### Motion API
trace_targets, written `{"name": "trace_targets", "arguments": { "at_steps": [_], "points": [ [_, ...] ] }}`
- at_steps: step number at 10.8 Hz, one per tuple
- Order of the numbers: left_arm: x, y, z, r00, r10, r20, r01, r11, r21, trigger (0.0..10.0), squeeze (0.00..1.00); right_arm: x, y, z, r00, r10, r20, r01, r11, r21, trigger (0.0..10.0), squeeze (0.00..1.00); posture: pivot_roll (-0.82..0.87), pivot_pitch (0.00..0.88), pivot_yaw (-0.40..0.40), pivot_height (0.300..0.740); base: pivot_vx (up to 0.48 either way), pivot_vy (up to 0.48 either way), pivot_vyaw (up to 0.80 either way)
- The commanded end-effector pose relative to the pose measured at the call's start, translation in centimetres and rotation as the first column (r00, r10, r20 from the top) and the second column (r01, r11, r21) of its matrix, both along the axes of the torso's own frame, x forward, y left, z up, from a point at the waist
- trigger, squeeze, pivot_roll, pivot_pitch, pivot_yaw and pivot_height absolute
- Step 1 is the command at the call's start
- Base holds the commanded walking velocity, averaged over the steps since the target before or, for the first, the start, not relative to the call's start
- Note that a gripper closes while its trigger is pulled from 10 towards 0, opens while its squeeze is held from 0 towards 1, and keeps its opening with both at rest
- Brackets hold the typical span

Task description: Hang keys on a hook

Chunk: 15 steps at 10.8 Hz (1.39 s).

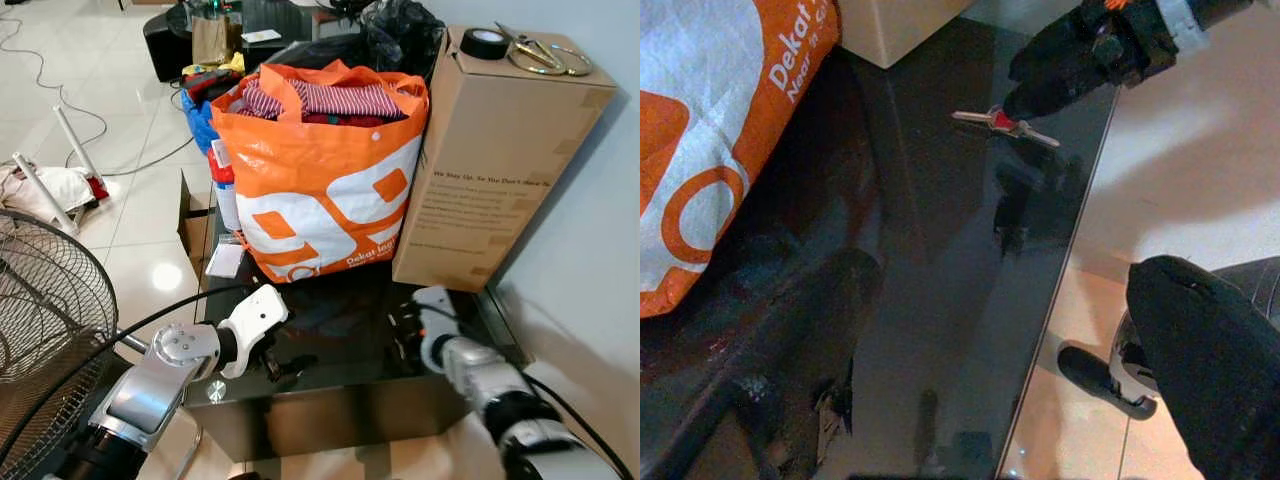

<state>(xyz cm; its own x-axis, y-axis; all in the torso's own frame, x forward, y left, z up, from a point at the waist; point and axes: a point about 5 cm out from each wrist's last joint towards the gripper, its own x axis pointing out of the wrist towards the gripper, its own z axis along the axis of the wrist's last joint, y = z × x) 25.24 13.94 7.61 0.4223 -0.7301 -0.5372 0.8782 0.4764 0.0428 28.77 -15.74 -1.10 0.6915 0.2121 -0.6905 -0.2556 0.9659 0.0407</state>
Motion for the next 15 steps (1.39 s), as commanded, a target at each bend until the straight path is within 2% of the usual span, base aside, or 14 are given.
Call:
{"name": "trace_targets", "arguments": {
  "at_steps": [1, 3, 6, 9, 11, 13, 15],
  "points": [
    [0.0, 0.2, 0.1, 1.000, -0.001, 0.001, 0.001, 1.000, 0.009, 10.0, 0.08, 0.3, -0.2, 0.2, 0.999, -0.039, 0.010, 0.039, 0.999, 0.003, 10.0, 0.00, -0.01, 0.000, -0.006, 0.740, 0.000, 0.000, 0.00],
    [-0.2, 0.2, 0.1, 1.000, -0.002, -0.003, 0.002, 1.000, 0.010, 10.0, 0.09, 0.5, 0.4, 0.1, 0.995, -0.101, -0.003, 0.101, 0.993, 0.067, 10.0, 0.00, 0.00, 0.000, -0.011, 0.740, 0.000, 0.000, 0.00],
    [-0.9, 0.4, 0.0, 1.000, -0.003, -0.016, 0.004, 1.000, 0.013, 10.0, 0.09, 0.4, 0.5, -0.2, 0.983, -0.184, -0.010, 0.185, 0.982, 0.042, 10.0, 0.00, 0.02, 0.000, -0.017, 0.740, 0.000, 0.000, 0.00],
    [-1.4, 0.6, 0.1, 1.000, -0.006, -0.025, 0.006, 1.000, 0.017, 10.0, 0.09, 0.3, 1.1, -0.5, 0.974, -0.225, -0.031, 0.227, 0.970, 0.084, 10.0, 0.00, 0.04, 0.000, -0.017, 0.740, 0.000, 0.000, 0.00],
    [-2.2, 1.0, 0.1, 0.999, -0.004, -0.042, 0.005, 1.000, 0.030, 10.0, 0.09, 0.4, 1.6, -0.4, 0.968, -0.252, -0.018, 0.253, 0.962, 0.108, 10.0, 0.00, 0.06, 0.000, -0.012, 0.740, 0.000, 0.000, 0.00],
    [-3.1, 1.8, -0.1, 0.997, 0.000, -0.074, 0.003, 0.999, 0.048, 10.0, 0.09, 0.5, 1.7, -0.3, 0.964, -0.265, 0.014, 0.264, 0.962, 0.071, 10.0, 0.00, 0.08, 0.000, 0.001, 0.740, 0.000, 0.000, 0.00],
    [-3.6, 2.1, -2.5, 0.993, 0.011, -0.120, -0.002, 0.997, 0.073, 10.0, 0.09, 0.4, 2.1, -0.4, 0.961, -0.276, 0.016, 0.275, 0.959, 0.074, 10.0, 0.00, 0.09, 0.000, 0.018, 0.740, 0.000, 0.000, 0.00]
  ]
}}
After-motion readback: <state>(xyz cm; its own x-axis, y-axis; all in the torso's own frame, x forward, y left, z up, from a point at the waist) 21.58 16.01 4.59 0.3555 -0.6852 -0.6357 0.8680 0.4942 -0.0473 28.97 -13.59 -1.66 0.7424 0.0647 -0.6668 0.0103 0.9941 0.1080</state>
